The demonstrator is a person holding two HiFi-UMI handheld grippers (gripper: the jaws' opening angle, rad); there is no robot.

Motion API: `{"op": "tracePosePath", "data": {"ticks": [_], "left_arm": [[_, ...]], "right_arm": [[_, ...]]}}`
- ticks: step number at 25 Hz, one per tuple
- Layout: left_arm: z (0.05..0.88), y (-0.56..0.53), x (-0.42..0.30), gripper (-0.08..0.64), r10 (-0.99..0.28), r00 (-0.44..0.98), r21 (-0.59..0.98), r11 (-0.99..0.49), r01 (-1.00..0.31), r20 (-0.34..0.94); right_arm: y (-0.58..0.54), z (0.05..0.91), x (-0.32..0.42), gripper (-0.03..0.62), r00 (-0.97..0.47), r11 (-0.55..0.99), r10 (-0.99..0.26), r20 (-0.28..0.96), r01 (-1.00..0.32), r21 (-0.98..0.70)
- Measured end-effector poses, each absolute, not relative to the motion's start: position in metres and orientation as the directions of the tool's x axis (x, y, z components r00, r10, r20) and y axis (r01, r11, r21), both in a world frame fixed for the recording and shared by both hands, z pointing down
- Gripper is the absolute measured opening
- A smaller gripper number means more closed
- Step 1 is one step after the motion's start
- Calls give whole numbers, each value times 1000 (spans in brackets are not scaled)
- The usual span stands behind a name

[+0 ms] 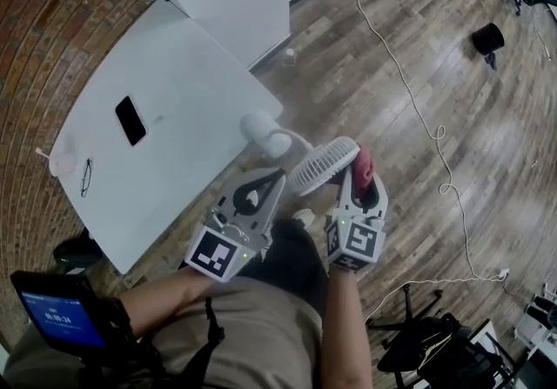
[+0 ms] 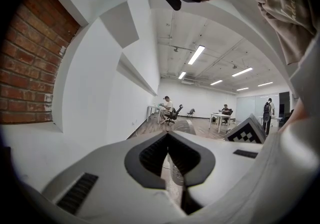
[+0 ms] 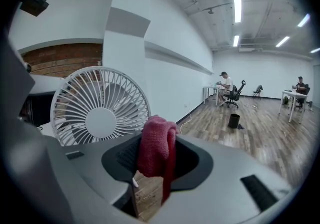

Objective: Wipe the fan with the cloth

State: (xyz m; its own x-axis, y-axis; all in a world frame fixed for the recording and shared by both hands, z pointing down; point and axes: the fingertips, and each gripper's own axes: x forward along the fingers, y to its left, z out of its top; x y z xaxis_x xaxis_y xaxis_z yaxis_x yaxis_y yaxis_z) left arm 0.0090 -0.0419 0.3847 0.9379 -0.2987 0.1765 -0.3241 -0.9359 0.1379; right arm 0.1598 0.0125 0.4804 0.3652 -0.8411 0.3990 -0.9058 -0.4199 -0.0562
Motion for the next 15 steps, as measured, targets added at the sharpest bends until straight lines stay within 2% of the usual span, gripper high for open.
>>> {"op": "tracePosePath", "data": {"ticks": [6, 15], "left_arm": [[381, -38, 4, 2, -268, 950, 144, -946, -291, 159], [373, -39, -9, 2, -247, 958, 184, -945, -272, 146]], "right_arm": [[20, 491, 145, 169, 359, -414, -820, 445, -910, -29], [29, 496, 122, 169, 385, -454, -809, 445, -889, -55]]}}
